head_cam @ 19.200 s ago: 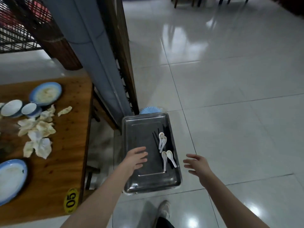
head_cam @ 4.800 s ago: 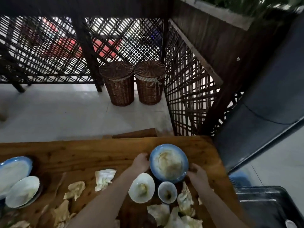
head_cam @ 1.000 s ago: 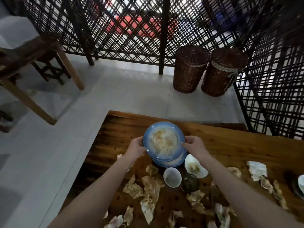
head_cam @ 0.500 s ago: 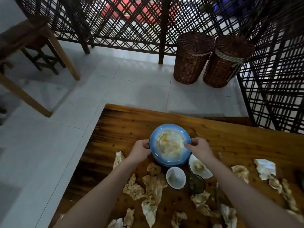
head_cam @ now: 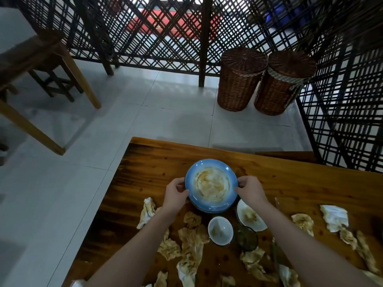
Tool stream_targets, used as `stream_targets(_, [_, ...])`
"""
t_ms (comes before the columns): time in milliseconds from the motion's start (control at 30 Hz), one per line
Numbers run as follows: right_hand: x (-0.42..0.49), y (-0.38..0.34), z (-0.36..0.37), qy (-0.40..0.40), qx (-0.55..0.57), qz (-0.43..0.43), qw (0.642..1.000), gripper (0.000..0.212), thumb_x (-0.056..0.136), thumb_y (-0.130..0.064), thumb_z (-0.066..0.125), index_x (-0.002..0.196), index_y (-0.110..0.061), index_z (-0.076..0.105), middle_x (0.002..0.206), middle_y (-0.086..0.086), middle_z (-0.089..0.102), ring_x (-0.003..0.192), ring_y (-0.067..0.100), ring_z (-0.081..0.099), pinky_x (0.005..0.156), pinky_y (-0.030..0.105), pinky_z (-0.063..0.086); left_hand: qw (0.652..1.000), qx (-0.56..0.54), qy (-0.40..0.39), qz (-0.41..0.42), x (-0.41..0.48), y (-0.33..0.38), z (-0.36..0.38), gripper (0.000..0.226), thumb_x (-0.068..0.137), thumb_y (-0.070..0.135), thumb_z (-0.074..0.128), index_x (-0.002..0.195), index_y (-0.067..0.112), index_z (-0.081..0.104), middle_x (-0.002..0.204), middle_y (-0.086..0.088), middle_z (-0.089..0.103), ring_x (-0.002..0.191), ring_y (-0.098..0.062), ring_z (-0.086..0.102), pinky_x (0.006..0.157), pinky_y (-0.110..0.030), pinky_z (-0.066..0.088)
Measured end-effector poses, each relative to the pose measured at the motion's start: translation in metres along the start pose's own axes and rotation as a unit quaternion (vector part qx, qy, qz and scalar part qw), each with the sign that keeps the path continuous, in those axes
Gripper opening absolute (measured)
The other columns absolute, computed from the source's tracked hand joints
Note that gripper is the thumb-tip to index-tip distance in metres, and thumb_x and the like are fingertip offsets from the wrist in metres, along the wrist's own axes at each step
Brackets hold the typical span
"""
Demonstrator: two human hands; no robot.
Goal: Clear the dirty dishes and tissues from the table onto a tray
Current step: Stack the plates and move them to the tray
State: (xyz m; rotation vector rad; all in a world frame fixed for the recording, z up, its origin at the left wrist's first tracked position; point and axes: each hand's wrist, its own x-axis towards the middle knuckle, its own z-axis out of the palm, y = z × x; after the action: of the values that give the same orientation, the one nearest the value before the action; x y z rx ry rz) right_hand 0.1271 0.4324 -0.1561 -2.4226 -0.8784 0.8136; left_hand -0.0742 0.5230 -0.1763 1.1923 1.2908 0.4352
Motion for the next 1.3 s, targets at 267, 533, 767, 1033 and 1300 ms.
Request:
stream_targets(267, [-0.022, -0.021, -0.020, 0.033, 0.288, -0.001, 0.957, 0.026, 0.088, -0.002, 0.062, 0.107, -0.019, 0.068, 0.083, -0.016, 0.068, 0.079, 0.000, 0.063, 0.060, 0.014, 0.049, 0.997, -0.066, 0.026, 0.037, -0.012, 0.034, -0.011, 0.042, 0.087, -0.003, 0.061, 0.124, 0.016, 0.058, 0.112, -0.005, 0.059, 0.099, -0.019, 0.062, 0.063, -0.025, 0.058])
stream_targets(533, [-0.079, -0.011, -0.066, -0.018, 0.371, -0.003, 0.928, 0.030, 0.093, -0.005, 0.056, 0.119, -0.020, 0.060, 0.100, -0.006, 0.068, 0.087, 0.013, 0.069, 0.065, 0.032, 0.059, 0.995, -0.024, -0.025, 0.095, -0.058, 0.063, -0.009, 0.047, 0.089, 0.002, 0.062, 0.130, 0.024, 0.055, 0.121, 0.000, 0.058, 0.108, -0.016, 0.058, 0.074, -0.030, 0.059])
stream_targets(767, [-0.147, 0.033, -0.108, -0.009, 0.404, -0.007, 0.915, 0.039, 0.092, -0.005, 0.058, 0.129, -0.014, 0.052, 0.106, -0.005, 0.067, 0.085, 0.013, 0.070, 0.060, 0.028, 0.057, 0.991, -0.041, -0.053, 0.120, -0.127, 0.078, 0.026, 0.052, 0.089, 0.002, 0.062, 0.136, 0.022, 0.051, 0.110, 0.001, 0.059, 0.098, -0.019, 0.063, 0.073, -0.031, 0.058])
stream_targets(1033, [-0.243, 0.129, -0.161, 0.048, 0.431, -0.002, 0.901, 0.058, 0.085, 0.004, 0.063, 0.133, -0.026, 0.048, 0.107, -0.002, 0.070, 0.089, 0.013, 0.070, 0.056, 0.028, 0.055, 0.983, -0.008, -0.128, 0.132, -0.231, 0.070, 0.110, 0.045, 0.092, -0.001, 0.054, 0.133, 0.018, 0.054, 0.117, -0.007, 0.065, 0.105, -0.024, 0.063, 0.073, -0.031, 0.055])
stream_targets(1300, [-0.348, 0.253, -0.223, 0.126, 0.424, 0.002, 0.897, 0.065, 0.083, 0.006, 0.066, 0.139, -0.018, 0.044, 0.094, -0.006, 0.073, 0.084, 0.011, 0.070, 0.062, 0.033, 0.059, 0.955, 0.044, -0.244, 0.162, -0.339, 0.044, 0.219, 0.034, 0.090, -0.011, 0.053, 0.118, 0.005, 0.063, 0.102, -0.009, 0.071, 0.090, -0.022, 0.070, 0.076, -0.036, 0.059])
